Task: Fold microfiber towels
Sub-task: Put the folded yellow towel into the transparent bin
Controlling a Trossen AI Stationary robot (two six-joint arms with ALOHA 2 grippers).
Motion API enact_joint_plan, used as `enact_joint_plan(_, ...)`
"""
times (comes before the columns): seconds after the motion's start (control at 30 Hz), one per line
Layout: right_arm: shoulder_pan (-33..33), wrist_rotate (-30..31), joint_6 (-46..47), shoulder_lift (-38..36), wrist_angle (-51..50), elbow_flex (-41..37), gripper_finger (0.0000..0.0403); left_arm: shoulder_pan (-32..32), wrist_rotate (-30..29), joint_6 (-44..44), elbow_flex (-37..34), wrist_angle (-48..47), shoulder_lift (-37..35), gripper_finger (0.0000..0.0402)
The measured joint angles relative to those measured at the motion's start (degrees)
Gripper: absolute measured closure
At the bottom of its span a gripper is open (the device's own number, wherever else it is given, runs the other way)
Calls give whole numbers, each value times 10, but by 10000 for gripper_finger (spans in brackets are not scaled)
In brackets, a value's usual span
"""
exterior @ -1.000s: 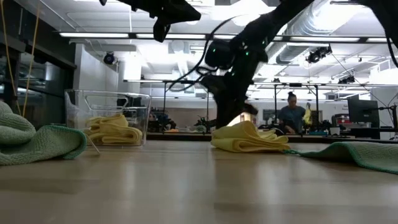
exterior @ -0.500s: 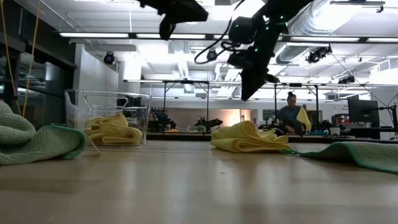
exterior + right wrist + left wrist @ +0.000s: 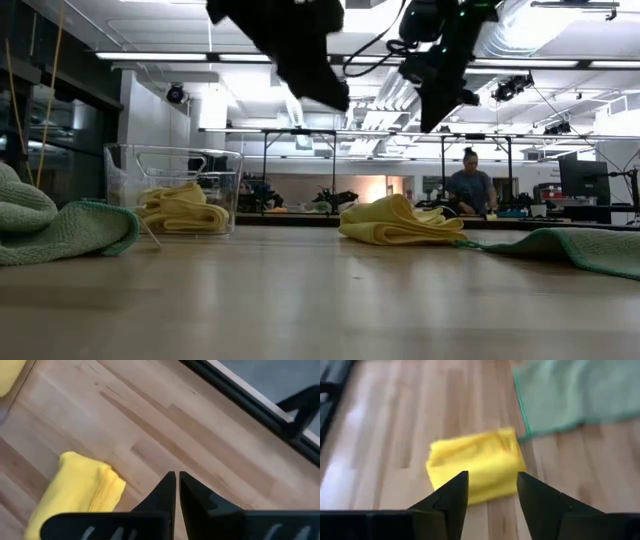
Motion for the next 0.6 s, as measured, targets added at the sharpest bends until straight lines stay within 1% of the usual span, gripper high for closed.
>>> enact_joint_plan(0.2,9,-1,43,-43,-43,0,389,-17,1,131,0,3,82,222)
enact_joint_plan(0.3,12,-3,60,-70,-59,0,389,-25,-24,191,0,6,117,214)
enact_joint_plan(0.43,11,-10,62,-116,-68,-6,378,-29,-67,225,0,14,142,199)
enact_joint_plan(0.5,1,-46,74,-153,-51,-41,360,-27,-73,228,0,15,143,190)
enact_joint_plan(0.57,-4,-86,101,-197,-25,-99,332,-24,-77,233,0,27,143,183)
enact_joint_plan(0.6,-4,-94,115,-220,-4,-134,316,-23,-79,236,0,31,142,180)
